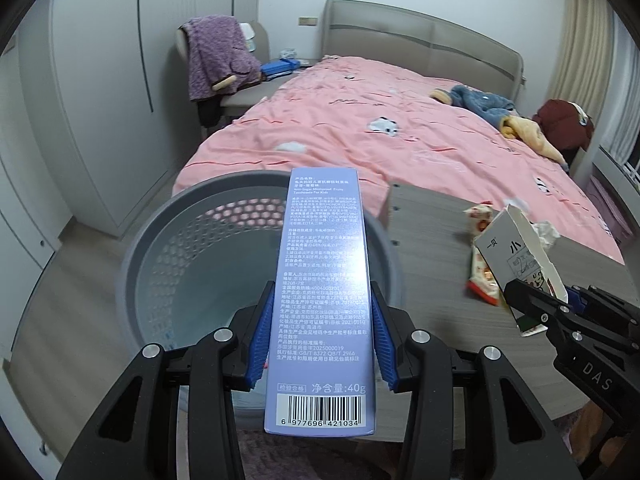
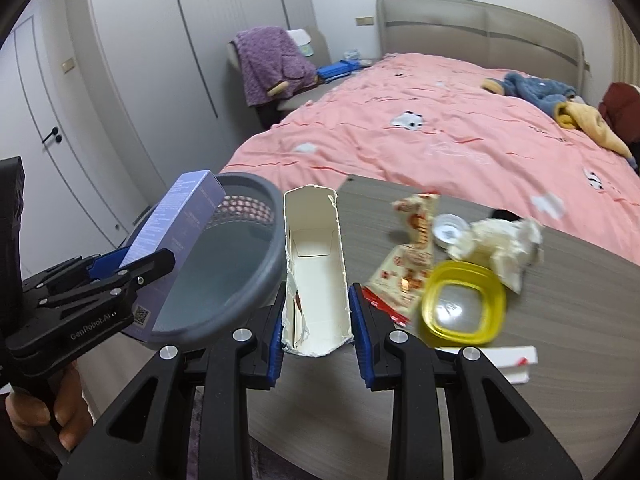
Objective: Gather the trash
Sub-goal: 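Carry the box and carton over the basket and open both tools, then withdraw both open tools from the basket back toward the table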
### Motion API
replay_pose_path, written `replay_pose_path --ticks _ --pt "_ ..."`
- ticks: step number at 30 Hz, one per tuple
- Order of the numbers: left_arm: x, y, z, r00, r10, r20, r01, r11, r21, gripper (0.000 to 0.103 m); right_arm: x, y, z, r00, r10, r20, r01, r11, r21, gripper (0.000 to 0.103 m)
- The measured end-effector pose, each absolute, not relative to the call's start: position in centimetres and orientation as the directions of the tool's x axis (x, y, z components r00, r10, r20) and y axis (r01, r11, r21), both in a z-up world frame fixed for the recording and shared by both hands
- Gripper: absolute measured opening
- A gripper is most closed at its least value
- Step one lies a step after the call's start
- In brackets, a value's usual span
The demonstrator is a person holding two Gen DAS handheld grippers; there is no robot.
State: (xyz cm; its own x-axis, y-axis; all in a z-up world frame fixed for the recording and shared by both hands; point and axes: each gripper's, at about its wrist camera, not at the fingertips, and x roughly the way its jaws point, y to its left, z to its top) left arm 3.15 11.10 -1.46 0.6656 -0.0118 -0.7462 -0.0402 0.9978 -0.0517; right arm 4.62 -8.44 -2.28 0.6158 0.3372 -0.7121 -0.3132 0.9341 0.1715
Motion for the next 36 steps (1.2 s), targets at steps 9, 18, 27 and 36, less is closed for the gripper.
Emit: replay_pose_path --ticks 9,18,27,36 --pt "3.9 15.5 -2.9 0.647 0.054 -0.761 -0.130 0.991 -0.041 0.043 7.3 -2.1 -2.9 0.553 0.394 -0.734 -0.423 0.892 0.160 0.029" --pt "4.8 18.0 -4.0 0.626 0.075 -0.776 -0.164 0.986 -0.037 0.043 9.3 1.5 -3.6 0.512 0.418 -0.751 -0.469 0.868 0.164 0.029" --pt "4.7 19.3 -4.4 0.617 0.083 -0.783 -0.187 0.981 -0.043 0.043 10.0 3.6 -4.5 0.480 0.424 -0.768 -0.499 0.852 0.159 0.031" --pt "4.3 20.3 -4.0 0.620 0.097 -0.779 -0.212 0.976 -0.047 0.047 9.8 3.8 -4.1 0.495 0.426 -0.757 -0.503 0.851 0.150 0.040"
